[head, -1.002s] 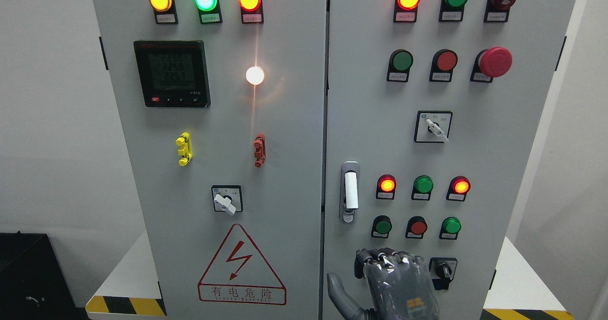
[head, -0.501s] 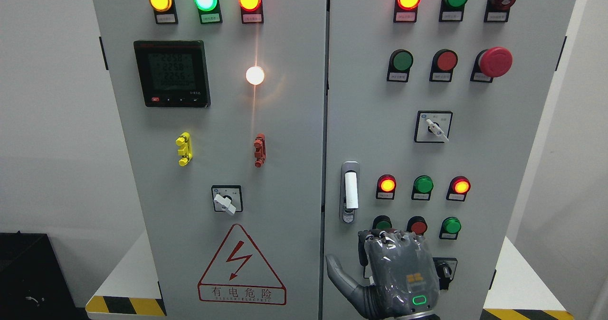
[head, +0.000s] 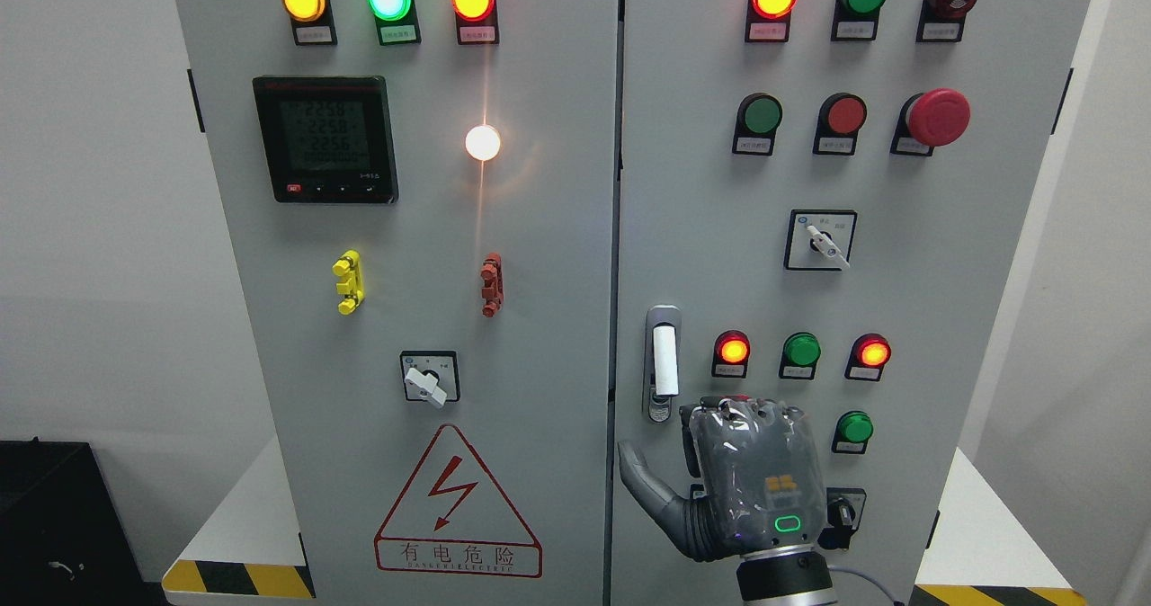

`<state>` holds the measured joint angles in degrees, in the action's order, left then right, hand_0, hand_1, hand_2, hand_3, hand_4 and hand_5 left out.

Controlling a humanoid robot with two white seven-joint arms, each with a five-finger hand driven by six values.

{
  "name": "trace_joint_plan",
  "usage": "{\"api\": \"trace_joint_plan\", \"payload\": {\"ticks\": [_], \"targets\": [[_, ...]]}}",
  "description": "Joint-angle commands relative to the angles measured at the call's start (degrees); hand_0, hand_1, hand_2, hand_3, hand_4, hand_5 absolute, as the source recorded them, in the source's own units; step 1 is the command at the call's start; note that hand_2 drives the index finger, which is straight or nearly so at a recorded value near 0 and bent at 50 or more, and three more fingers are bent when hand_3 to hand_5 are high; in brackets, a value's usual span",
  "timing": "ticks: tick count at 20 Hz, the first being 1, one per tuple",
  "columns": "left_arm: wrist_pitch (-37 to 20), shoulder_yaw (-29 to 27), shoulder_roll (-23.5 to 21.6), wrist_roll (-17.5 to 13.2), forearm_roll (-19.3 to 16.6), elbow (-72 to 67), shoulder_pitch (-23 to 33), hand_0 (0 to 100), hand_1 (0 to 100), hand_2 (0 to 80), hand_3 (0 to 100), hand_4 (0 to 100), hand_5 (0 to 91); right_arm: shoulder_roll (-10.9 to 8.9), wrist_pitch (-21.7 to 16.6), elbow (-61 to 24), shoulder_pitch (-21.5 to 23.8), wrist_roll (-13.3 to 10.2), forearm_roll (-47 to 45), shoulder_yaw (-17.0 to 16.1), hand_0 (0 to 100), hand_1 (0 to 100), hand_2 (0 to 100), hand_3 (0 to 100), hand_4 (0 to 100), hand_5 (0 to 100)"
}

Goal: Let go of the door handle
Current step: 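Raise the right hand and wrap its fingers around the raised handle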

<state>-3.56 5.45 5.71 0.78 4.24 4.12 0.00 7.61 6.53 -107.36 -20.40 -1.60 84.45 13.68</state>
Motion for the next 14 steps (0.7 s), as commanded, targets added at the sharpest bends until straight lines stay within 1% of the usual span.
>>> {"api": "trace_joint_plan", "payload": {"ticks": [1,7,10,14], "targets": [[0.0,0.0,0.0,0.0,0.0,0.0,1.0,12,56,0.0,0,0,0.0,0.03,0.5,4.9,-3.2,0.0,0.2,0.6,28,19,100,100,100,100],[0.0,0.0,0.0,0.0,0.1,0.0,1.0,12,56,0.0,0,0,0.0,0.03,0.8,5.4,-4.6,-0.1,0.3,0.6,27,27,100,100,100,100],[0.0,0.0,0.1,0.0,0.1,0.0,1.0,12,56,0.0,0,0,0.0,0.03,2.6,5.8,-5.4,0.0,0.3,0.6,25,29,100,100,100,100],[0.0,0.0,0.0,0.0,0.0,0.0,1.0,12,56,0.0,0,0,0.0,0.03,2.8,5.7,-5.4,-0.2,0.3,0.6,25,30,100,100,100,100]]}}
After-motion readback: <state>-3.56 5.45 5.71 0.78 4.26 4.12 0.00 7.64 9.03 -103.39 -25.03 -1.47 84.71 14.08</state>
